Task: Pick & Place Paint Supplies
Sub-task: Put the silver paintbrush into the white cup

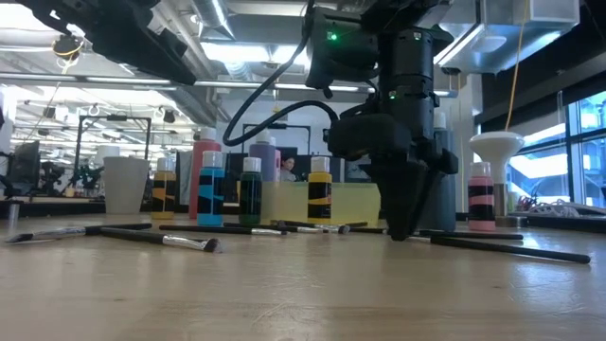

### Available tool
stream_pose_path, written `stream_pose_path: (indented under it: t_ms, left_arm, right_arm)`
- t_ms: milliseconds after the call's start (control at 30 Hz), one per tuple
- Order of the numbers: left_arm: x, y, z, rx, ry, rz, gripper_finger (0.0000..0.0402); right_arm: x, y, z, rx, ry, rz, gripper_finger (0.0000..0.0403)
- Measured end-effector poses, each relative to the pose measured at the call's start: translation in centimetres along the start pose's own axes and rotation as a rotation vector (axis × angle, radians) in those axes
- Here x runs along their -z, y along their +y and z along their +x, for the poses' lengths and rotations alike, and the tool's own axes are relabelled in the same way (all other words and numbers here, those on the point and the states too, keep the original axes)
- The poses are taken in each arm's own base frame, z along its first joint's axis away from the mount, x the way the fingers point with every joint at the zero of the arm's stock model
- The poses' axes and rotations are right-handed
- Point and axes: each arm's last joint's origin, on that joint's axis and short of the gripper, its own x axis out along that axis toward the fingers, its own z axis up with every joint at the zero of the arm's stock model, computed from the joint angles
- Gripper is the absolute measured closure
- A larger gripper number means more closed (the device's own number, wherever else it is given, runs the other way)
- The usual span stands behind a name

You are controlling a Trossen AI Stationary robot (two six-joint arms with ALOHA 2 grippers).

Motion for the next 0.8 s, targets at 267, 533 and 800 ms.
stream_pose_path:
  t_ms: [267, 533, 800]
  left_arm:
    - [0.1, 0.0, 0.0, 0.0, 0.015, 0.0, 0.0274]
    - [0.1, 0.0, 0.0, 0.0, 0.013, -0.001, 0.0274]
    - [-0.2, 0.0, 0.0, -0.008, -0.02, -0.001, 0.0274]
  right_arm:
    - [0.0, 0.0, 0.0, -0.002, 0.009, -0.002, 0.0397]
    - [0.1, 0.2, -0.1, -0.006, -0.001, 0.003, 0.0401]
    - [0.5, 2.1, -3.1, 0.014, 0.025, -0.053, 0.0402]
